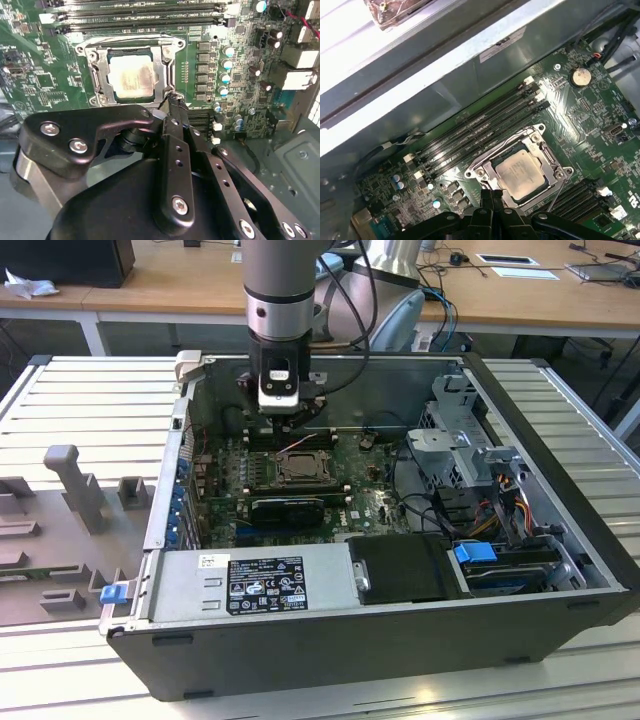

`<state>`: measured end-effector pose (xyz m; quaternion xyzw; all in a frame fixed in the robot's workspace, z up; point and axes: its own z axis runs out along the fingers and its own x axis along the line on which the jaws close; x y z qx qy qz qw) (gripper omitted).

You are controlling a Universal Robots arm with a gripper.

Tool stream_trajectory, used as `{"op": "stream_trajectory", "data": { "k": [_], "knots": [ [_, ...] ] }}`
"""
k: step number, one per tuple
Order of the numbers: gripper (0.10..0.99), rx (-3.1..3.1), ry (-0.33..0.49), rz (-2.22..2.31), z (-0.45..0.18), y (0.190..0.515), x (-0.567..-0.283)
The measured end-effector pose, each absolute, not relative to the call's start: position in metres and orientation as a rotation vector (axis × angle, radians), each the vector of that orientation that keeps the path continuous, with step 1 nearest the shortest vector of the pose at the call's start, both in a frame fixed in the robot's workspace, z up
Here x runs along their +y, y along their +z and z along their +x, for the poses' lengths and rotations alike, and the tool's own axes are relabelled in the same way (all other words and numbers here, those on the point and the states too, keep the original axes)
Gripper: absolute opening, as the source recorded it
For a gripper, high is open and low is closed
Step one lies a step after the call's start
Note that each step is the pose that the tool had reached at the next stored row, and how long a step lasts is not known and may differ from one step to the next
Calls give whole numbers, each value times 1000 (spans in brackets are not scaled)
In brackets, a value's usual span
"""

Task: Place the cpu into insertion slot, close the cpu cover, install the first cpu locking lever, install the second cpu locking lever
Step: 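Install the first cpu locking lever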

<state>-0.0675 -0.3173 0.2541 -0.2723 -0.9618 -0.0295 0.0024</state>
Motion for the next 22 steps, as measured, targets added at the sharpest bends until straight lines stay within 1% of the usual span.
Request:
{"op": "stream_trajectory", "data": {
  "k": [22],
  "knots": [
    [106, -3113, -89, -273, -68, 254, -317]
  ]
}}
